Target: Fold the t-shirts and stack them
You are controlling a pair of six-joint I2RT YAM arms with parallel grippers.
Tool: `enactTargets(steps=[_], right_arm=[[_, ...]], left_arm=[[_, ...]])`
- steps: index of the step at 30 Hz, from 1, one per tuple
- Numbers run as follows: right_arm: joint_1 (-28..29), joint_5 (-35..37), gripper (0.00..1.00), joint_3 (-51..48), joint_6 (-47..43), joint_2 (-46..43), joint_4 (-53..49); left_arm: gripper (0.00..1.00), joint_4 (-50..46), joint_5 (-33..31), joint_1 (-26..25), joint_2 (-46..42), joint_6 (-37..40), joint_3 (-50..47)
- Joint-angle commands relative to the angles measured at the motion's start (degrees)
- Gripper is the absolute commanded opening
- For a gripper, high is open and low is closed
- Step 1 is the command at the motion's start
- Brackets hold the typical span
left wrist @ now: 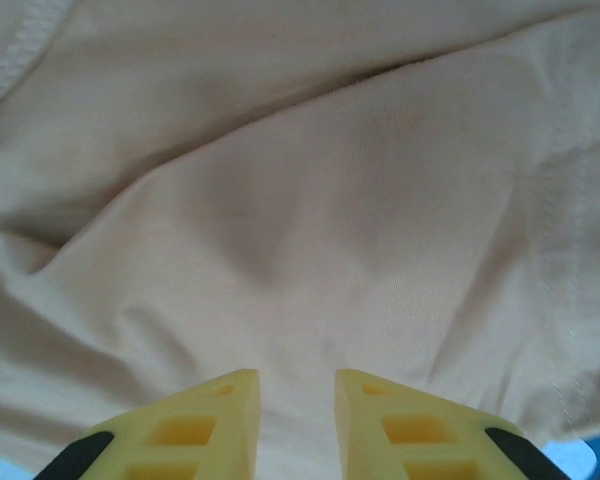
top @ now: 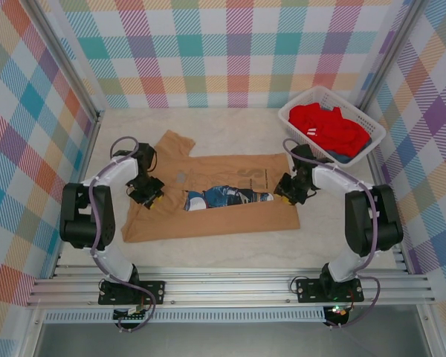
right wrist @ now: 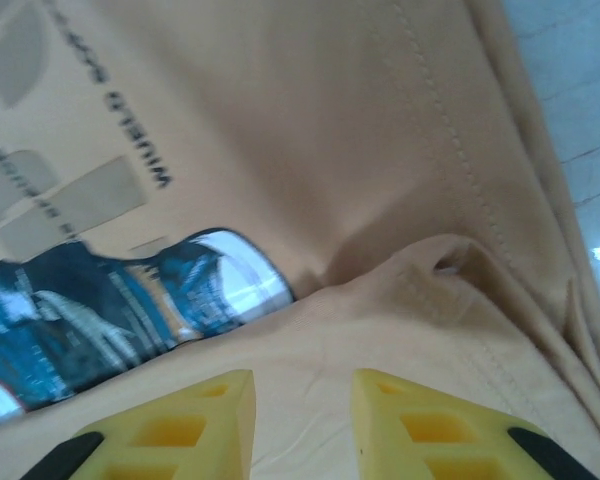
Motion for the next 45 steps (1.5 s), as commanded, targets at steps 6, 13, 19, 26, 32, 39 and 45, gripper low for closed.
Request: enactTargets(steps=[6, 13, 19, 26, 32, 39, 45], right_arm=[[-0.3, 6.9, 0.34, -2.9, 5.4, -1.6, -1.3], [-0.9, 7.1, 0.28, -5.0, 8.4, 1.5, -2.6], [-1.0, 11.8, 0.25, -5.0, 8.9, 2.8, -8.3], [-1.2, 13.0, 0.22, -7.6, 10.4, 1.5, -12.4], [-1.2, 15.9, 0.22, -8.1, 10.6, -2.1, -14.0], [-1.0, 15.7, 0.28, -5.3, 7.4, -3.7, -12.6], [0.1, 17.8, 0.41, 1.9, -1.2, -10.9, -8.1]], left_arm=[[0.26, 3.0, 0.2, 0.4, 2.8, 2.6, 0.8], [0.26, 2.4, -2.9, 0.5, 1.1, 5.8, 0.7], [0.26, 4.6, 0.0, 0.4, 4.4, 7.0, 0.3], [0.26, 5.4, 0.2, -2.1, 7.4, 7.0, 0.7], [0.25, 5.6, -0.3, -4.3, 7.4, 6.0, -0.5], [0.29, -0.4, -3.2, -5.6, 5.3, 5.6, 3.3], [0.43, -4.8, -7.0, -4.3, 3.4, 7.1, 18.2]])
